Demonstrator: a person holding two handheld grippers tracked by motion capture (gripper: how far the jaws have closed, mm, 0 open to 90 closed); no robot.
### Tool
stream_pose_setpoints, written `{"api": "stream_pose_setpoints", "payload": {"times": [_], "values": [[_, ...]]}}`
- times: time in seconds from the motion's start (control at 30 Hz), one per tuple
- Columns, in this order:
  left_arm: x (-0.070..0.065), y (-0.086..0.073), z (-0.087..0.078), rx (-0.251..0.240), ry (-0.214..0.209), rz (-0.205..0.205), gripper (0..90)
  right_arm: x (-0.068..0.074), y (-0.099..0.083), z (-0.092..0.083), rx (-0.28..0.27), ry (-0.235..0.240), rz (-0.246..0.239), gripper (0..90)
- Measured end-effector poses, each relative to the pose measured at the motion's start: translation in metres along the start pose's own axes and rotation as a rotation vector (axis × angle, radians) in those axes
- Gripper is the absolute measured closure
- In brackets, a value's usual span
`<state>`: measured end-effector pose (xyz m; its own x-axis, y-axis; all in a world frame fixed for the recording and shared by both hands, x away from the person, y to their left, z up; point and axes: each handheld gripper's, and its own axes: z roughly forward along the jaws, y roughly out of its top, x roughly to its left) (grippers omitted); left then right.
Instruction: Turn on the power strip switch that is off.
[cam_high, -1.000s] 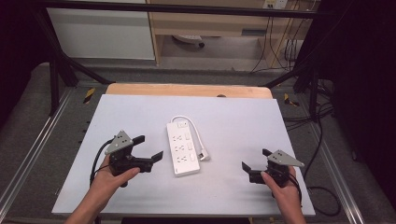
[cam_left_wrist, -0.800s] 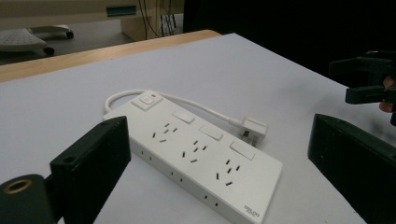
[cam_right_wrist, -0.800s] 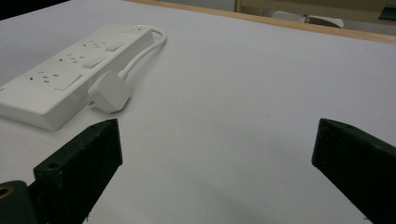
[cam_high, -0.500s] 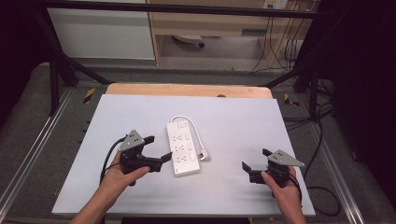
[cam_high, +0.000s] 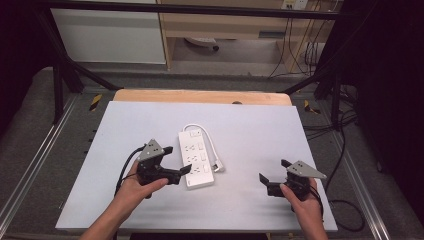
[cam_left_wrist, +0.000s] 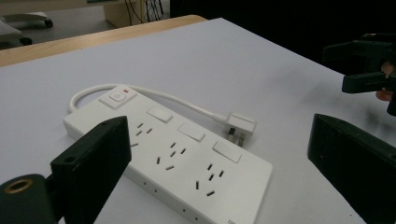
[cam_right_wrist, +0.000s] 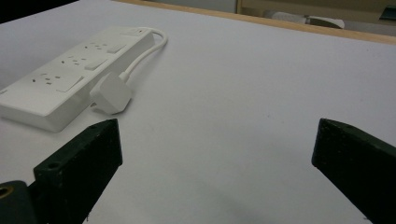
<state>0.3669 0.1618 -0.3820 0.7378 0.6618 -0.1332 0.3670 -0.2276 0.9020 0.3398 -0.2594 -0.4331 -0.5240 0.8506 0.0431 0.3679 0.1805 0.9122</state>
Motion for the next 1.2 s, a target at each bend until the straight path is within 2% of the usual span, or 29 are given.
{"api": "stream_pose_setpoints", "payload": {"times": [0.43,0.63,0.8,0.97,1.07,1.2], "values": [[-0.005,-0.001,0.016,0.02,-0.014,-0.006,8.2,-0.001,-0.001,0.0,0.002,-0.002,0.009,2.2],[-0.007,-0.005,0.024,0.033,-0.015,0.001,11.9,-0.001,0.0,-0.001,0.0,-0.002,0.006,2.3],[-0.009,-0.008,0.03,0.059,-0.02,0.008,13.9,-0.001,0.0,-0.001,0.0,-0.002,0.009,2.2],[-0.012,-0.011,0.037,0.077,-0.028,0.014,19.0,-0.001,0.0,-0.001,-0.001,-0.003,0.003,2.3],[-0.012,-0.012,0.041,0.09,-0.027,0.015,27.9,-0.001,0.0,-0.001,-0.001,-0.002,0.002,2.2],[-0.012,-0.014,0.046,0.11,-0.026,0.011,35.6,-0.001,0.0,-0.001,-0.002,-0.001,0.004,2.2]]}}
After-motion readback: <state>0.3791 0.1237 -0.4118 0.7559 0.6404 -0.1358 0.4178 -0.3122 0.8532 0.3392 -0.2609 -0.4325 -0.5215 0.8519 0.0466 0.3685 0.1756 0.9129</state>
